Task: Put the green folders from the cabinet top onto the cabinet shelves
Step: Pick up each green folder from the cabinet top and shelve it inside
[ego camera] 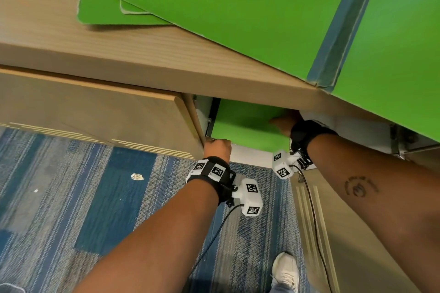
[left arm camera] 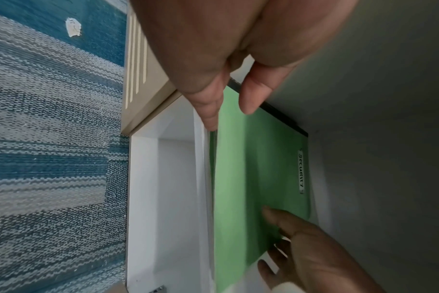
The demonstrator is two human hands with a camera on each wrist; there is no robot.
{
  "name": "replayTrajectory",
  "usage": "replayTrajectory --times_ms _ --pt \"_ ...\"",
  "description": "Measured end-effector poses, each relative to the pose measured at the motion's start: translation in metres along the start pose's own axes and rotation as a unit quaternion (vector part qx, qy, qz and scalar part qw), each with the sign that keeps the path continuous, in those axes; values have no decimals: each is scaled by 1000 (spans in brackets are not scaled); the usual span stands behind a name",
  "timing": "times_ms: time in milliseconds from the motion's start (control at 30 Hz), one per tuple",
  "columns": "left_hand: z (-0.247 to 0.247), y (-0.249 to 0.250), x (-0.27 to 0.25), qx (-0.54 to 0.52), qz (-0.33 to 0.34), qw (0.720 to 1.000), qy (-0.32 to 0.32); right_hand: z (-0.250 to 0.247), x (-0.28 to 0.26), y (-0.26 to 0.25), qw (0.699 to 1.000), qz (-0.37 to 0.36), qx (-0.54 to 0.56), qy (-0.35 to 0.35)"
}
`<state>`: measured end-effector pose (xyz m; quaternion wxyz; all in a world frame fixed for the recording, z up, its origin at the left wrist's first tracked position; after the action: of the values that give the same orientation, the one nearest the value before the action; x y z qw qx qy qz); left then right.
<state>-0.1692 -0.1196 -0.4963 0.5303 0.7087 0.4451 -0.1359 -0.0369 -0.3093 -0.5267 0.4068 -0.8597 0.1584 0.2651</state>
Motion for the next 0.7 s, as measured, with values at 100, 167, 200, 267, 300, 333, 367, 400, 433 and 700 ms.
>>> replayTrajectory --times_ms 100,167,200,267,300,333,367,400,433,700 --pt "-6 12 -22 108 52 993 -8 -4 -34 -19 998 -38 -54 -1" --pt "-7 11 -23 121 63 991 -18 -7 -42 -22 996 -37 -78 10" --pt "-8 12 -24 117 69 991 -19 -7 -44 -24 996 -28 -80 20" --pt "-4 7 -19 22 34 998 -53 -9 -50 -29 995 -44 -85 26" --pt "-2 2 -14 -75 -29 994 -79 -8 -52 -30 995 -49 -86 31" --pt "-2 -1 -14 -134 -51 986 -82 -8 -56 -31 994 -58 -87 37" --pt "-2 -2 -21 -143 -40 984 -100 -7 -59 -30 994 -61 -85 38" --pt "-6 -3 -27 -150 -38 983 -103 -6 -66 -32 994 -62 -82 37" --pt "-7 -5 -32 -148 -20 983 -103 -6 -76 -35 995 -61 -78 29" --pt "-44 29 -114 -240 -30 961 -133 -29 -176 -65 993 -90 -82 2"
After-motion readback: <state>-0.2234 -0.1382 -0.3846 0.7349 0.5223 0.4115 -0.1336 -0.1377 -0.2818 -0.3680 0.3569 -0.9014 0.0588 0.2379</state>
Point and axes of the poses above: each hand's wrist, its own x-axis towards the middle knuckle, its own z-axis out of the palm, y = z × x, the point moved 1 cm from there along x, towards the middle knuckle, and after that the axes turned 9 degrees about x, right-handed, at the moved point
